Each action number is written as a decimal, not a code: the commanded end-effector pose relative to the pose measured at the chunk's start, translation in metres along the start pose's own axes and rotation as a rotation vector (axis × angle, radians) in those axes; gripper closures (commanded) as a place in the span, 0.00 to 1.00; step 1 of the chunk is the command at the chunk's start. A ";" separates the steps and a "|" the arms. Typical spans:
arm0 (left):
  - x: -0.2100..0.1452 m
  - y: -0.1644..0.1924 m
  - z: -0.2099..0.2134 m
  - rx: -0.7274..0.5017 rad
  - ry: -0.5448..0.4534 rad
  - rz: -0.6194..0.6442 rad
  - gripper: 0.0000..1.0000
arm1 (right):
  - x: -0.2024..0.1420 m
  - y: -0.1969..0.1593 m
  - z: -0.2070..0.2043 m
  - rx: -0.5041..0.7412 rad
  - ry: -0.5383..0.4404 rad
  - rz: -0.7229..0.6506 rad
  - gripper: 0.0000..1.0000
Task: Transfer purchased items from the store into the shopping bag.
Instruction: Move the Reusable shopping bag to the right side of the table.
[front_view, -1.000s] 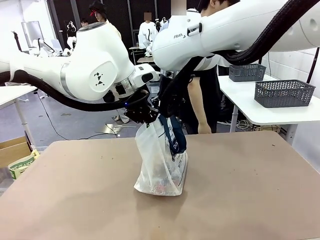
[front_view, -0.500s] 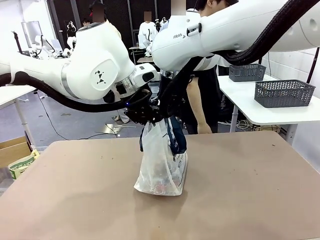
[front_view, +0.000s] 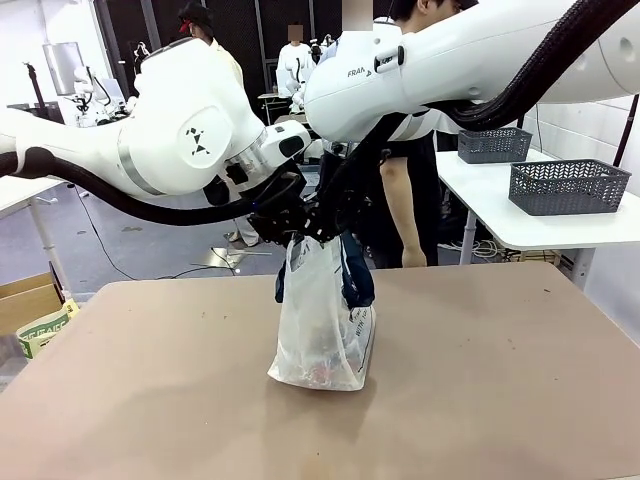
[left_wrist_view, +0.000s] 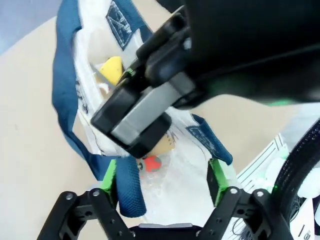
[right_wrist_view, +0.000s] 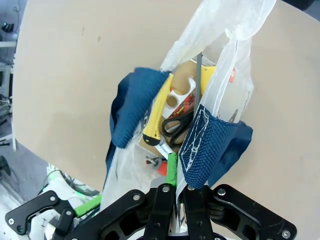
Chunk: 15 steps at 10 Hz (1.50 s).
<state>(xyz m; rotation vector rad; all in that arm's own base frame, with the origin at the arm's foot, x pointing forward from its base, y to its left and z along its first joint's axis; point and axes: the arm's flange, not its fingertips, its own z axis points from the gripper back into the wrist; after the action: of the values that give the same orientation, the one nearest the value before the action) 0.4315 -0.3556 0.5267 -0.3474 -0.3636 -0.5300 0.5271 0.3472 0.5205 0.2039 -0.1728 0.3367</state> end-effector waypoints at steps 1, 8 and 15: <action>-0.005 -0.004 0.010 -0.041 -0.003 -0.033 0.00 | 0.007 0.004 0.000 -0.022 -0.008 -0.006 1.00; -0.006 -0.017 0.019 -0.022 -0.060 -0.065 0.00 | 0.010 0.005 -0.002 -0.026 -0.008 0.007 1.00; -0.005 -0.011 0.024 -0.059 -0.116 -0.045 0.00 | 0.008 0.006 -0.002 -0.024 -0.009 0.009 1.00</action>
<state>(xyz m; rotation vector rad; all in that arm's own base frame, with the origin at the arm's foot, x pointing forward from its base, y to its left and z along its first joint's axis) 0.4223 -0.3574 0.5494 -0.3819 -0.4494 -0.5391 0.5273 0.3492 0.5210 0.2020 -0.1716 0.3413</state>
